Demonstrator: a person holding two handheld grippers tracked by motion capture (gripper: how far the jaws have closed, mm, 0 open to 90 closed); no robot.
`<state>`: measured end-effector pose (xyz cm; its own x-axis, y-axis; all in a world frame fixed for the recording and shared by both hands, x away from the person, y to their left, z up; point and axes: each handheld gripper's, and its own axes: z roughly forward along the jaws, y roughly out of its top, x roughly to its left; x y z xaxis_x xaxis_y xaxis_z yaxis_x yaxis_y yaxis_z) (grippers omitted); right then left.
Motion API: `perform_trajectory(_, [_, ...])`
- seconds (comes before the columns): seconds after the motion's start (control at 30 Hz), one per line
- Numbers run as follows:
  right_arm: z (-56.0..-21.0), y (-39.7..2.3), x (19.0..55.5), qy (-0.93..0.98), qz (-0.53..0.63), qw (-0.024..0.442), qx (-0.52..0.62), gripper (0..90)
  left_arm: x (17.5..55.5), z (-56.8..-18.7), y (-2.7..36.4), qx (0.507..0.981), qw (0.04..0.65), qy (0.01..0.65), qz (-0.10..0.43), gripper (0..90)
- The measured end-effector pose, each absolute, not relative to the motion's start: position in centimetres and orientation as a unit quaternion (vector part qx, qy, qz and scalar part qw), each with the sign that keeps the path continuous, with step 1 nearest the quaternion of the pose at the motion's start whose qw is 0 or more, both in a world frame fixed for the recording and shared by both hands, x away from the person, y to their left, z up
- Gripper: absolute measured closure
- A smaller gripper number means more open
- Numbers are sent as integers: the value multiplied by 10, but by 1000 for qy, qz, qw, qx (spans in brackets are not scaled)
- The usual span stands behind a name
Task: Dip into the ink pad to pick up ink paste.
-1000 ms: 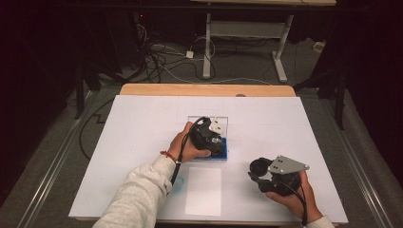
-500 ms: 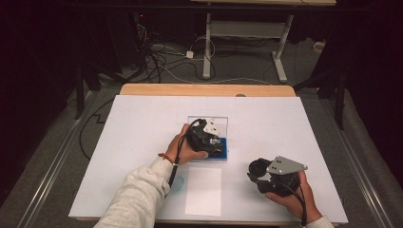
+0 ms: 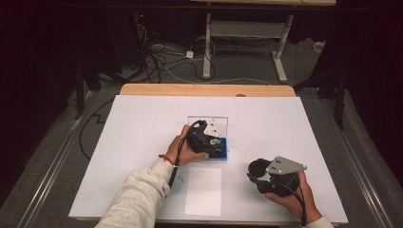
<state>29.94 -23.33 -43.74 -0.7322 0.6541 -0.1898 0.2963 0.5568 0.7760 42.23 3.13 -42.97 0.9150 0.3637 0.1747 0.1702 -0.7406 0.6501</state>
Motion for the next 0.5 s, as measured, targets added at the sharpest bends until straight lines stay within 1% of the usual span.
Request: perform_trajectory(0.5, [-437,-233,299,851,377,236,280,379,422,-430,32,922,327,142,148,553])
